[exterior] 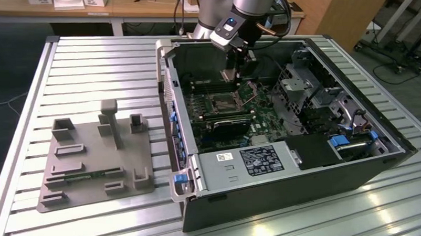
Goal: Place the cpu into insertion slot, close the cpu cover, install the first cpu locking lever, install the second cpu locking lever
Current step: 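Place the cpu into insertion slot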
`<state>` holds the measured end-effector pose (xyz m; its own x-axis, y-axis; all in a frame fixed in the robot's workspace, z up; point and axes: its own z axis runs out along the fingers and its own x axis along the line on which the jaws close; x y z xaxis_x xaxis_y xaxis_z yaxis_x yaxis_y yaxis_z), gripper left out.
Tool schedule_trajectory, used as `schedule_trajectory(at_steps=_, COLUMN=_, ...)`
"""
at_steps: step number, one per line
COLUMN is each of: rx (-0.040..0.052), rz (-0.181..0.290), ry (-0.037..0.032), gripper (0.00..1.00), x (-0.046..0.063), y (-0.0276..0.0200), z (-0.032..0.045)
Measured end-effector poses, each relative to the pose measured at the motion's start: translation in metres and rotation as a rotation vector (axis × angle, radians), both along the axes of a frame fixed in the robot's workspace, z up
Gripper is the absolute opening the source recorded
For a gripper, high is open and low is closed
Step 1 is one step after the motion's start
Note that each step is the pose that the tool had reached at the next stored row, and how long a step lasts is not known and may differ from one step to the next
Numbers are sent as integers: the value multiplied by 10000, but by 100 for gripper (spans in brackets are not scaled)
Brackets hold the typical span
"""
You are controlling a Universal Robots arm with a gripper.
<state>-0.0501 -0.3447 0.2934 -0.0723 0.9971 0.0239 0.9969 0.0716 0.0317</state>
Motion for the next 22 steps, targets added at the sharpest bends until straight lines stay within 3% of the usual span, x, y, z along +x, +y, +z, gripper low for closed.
schedule_trajectory(at_steps=9, rx=3, rz=1, ry=-1, gripper=54, x=0, y=1, z=-18)
schedule_trajectory(at_steps=14, rx=2, rz=-91, ry=42, gripper=54, x=3, y=14, z=-100)
schedule_trajectory(at_steps=22, rx=3, rz=-773, ry=63, gripper=54, x=9, y=27, z=-246)
